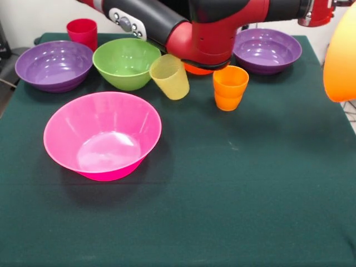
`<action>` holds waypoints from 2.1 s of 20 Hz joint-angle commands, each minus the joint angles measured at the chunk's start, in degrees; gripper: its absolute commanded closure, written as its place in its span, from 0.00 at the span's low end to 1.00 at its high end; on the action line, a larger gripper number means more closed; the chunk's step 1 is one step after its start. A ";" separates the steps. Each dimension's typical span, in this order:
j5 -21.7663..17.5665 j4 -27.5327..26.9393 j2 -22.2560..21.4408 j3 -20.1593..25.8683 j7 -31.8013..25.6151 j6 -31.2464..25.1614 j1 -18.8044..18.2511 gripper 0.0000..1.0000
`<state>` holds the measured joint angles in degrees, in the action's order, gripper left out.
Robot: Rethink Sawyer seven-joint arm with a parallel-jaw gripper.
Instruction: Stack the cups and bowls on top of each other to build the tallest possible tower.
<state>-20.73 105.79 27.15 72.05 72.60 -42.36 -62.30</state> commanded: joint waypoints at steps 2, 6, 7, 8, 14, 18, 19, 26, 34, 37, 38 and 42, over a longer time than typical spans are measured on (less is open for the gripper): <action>-2.47 -9.88 -3.40 1.16 -7.60 3.86 2.57 1.00; -1.30 -10.39 -5.15 1.79 -6.46 3.16 3.57 1.00; -1.03 -10.22 -5.44 1.93 -5.85 3.31 3.81 1.00; -0.81 -9.92 -5.69 2.11 -5.26 3.52 4.03 1.00; -0.03 -7.94 -7.10 3.82 -1.27 6.40 5.90 1.00; -0.56 -10.04 -5.90 3.38 -4.57 6.74 6.40 1.00; -0.70 -10.89 -5.22 3.12 -6.12 6.50 6.46 1.00; -5.32 -14.38 -6.52 2.76 -12.29 8.35 5.98 1.00; -10.06 -18.58 -7.28 3.88 -18.99 7.32 5.51 1.00; -11.68 -19.77 -7.81 4.35 -21.47 6.08 5.20 1.00; -11.95 -20.53 -7.65 4.57 -22.98 5.15 5.33 1.00; -14.69 -21.54 -6.82 5.70 -27.67 5.33 4.94 1.00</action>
<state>-29.43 94.39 19.83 77.90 71.93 -36.62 -58.32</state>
